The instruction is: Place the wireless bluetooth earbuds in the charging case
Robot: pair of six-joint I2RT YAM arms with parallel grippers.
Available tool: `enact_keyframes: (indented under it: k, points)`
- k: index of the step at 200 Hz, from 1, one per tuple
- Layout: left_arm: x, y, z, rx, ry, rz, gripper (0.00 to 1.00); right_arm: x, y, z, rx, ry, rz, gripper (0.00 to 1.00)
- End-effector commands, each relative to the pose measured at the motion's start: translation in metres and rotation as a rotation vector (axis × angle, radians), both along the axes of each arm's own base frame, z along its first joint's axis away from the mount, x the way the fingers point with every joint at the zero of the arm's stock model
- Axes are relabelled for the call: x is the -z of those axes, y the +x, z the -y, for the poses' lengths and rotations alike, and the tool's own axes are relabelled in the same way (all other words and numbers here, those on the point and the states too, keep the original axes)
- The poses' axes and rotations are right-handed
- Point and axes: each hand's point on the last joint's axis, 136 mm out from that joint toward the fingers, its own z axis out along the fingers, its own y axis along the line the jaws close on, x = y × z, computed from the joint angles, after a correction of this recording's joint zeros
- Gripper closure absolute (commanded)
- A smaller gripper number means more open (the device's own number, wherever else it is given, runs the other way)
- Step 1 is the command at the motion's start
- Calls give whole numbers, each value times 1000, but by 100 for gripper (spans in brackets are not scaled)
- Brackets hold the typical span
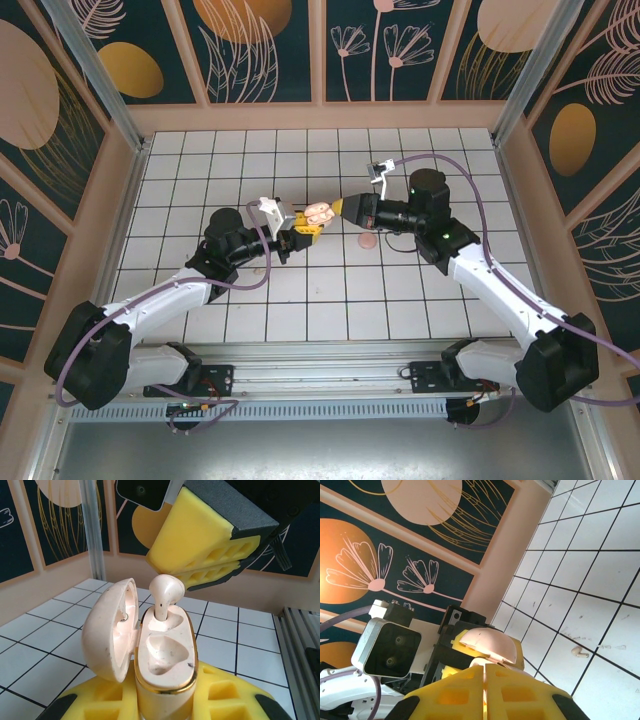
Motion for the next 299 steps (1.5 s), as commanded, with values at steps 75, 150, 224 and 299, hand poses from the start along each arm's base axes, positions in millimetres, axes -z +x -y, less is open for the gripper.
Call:
enact_keyframes:
  k: [75, 150, 224, 299]
  points:
    - [-27, 0, -1, -16, -39, 80, 85, -7, -18, -3, -37, 26, -3, 78]
    - [-26, 0, -2, -16, -38, 82, 85, -3, -21, 1, -20, 14, -17, 70]
    - [-26, 0, -1, -15, -38, 81, 85, -3, -21, -1, -33, 18, -21, 76]
    - [-27, 0, -2, -16, -37, 83, 85, -5, -23, -12, -78, 22, -12, 87]
